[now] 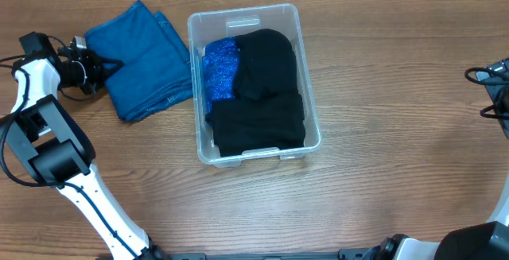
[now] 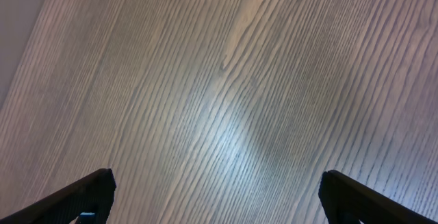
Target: Pack container
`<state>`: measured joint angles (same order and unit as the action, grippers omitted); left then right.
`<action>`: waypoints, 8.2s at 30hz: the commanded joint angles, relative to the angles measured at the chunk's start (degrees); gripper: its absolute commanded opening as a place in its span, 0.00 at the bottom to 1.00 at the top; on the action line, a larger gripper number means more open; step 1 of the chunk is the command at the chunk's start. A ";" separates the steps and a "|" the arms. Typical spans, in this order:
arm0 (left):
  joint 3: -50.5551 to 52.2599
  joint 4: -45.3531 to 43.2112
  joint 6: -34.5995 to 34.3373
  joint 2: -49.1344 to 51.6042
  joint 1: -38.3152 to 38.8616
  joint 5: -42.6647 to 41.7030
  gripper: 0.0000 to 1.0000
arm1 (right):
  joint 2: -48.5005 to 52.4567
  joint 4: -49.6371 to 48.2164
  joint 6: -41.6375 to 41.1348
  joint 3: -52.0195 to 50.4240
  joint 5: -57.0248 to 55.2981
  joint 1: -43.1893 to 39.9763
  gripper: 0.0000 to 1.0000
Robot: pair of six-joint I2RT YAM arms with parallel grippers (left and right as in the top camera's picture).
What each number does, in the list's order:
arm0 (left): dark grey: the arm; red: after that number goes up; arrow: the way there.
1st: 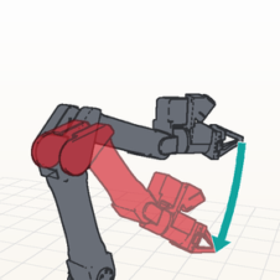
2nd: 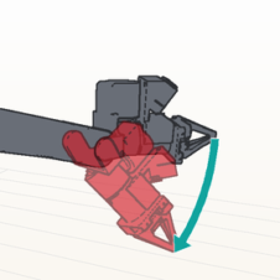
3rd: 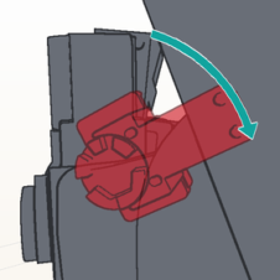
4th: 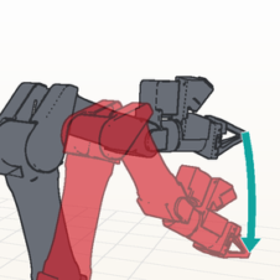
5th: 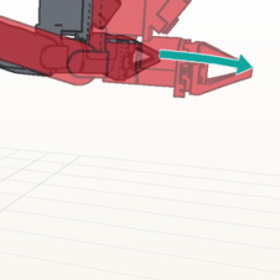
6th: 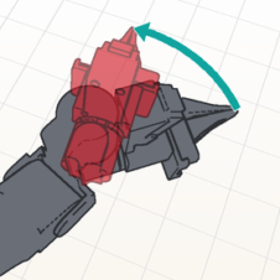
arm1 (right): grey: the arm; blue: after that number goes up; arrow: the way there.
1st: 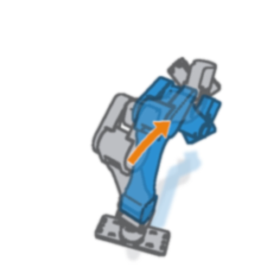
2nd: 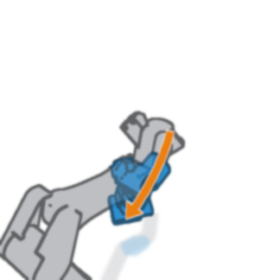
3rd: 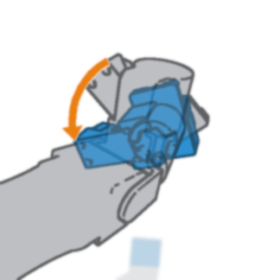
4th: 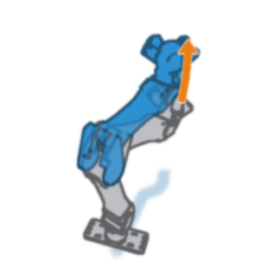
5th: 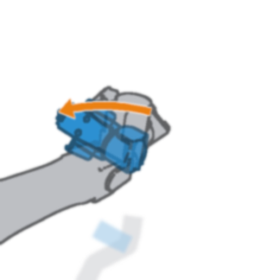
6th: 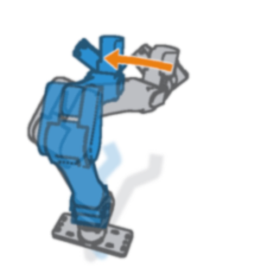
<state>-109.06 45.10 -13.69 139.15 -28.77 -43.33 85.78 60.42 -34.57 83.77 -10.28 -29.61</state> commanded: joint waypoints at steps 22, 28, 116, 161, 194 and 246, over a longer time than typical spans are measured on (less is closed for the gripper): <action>-20.28 14.43 -0.24 -16.33 -0.02 2.78 0.04 | 0.02 -0.31 -0.42 -0.28 0.09 -0.15 1.00; -20.28 14.51 -1.64 -25.40 0.72 2.78 0.04 | 0.02 -0.31 -0.42 -0.28 0.09 -0.15 1.00; -19.93 26.99 -32.30 -22.25 48.83 24.28 0.29 | 0.02 -0.31 -0.42 -0.28 0.09 -0.15 1.00; -13.64 24.02 -22.23 -22.01 42.07 34.29 0.04 | 0.02 -0.31 -0.42 -0.28 0.09 -0.15 1.00; 5.25 2.84 -14.86 -22.18 49.33 28.83 0.04 | 0.02 -0.31 -0.44 -0.28 0.09 -0.15 1.00; 1.40 31.91 -10.80 -22.75 56.39 23.56 0.04 | 0.02 -0.31 -0.44 -0.28 0.09 -0.15 1.00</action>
<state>-109.58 77.91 -23.79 117.12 25.89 -22.74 85.78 60.47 -34.57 83.77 -10.26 -29.61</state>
